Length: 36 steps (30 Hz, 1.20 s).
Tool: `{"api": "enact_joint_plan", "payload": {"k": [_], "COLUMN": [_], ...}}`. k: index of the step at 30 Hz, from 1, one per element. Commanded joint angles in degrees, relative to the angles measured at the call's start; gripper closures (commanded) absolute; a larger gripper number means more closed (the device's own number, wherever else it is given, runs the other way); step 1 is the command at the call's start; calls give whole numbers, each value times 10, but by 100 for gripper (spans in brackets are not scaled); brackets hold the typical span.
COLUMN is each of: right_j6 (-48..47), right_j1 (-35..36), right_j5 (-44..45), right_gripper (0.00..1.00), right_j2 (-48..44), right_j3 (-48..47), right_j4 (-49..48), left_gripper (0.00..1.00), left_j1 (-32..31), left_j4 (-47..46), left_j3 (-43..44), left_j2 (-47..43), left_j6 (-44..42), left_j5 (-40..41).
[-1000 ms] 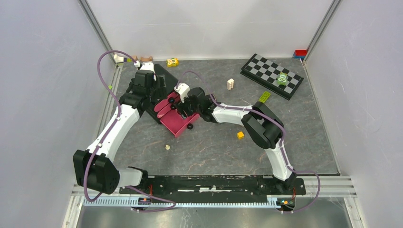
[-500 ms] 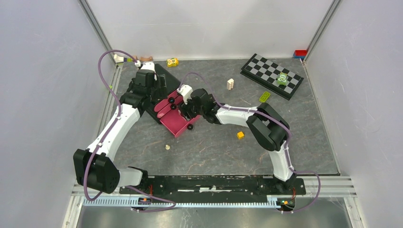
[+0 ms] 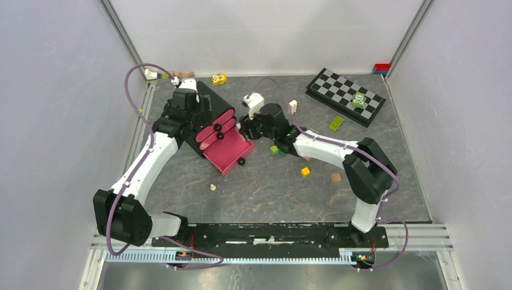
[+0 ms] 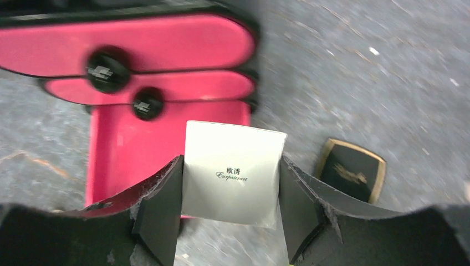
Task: Organize the makeup
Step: Place the makeup at the center of the board.
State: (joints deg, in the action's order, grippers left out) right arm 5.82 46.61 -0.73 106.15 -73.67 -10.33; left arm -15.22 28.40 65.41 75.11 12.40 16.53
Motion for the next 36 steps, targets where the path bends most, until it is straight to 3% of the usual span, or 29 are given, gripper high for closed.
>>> {"api": "enact_joint_plan", "payload": {"k": [1,7,15,23,29,36], "right_j6": [48,46,36,18,15,22], "right_j1": [-70,-156,-218,-227,-229,-226], "right_j5": [55,90,105,128,132,89], "right_gripper": [44,44,43,32,10,9], "right_j2": [-64,-100,-56,8,13,-39], "right_j3": [67,124,103,53,36,38], "right_j4": [-22,5,41,68,78,79], "left_gripper": [8,8,8,8,8,8], "left_j1": [-5,-5,-5,-5,-5,-5], "left_j4": [96,97,97,97,97,96], "left_j3": [-27,-26,-27,-25,-25,-26], "left_j2": [26,26,26,28,28,27], "left_j6": [0,0,0,0,0,0], "left_j5": [1,-3,-5,-3,-3,-3]}}
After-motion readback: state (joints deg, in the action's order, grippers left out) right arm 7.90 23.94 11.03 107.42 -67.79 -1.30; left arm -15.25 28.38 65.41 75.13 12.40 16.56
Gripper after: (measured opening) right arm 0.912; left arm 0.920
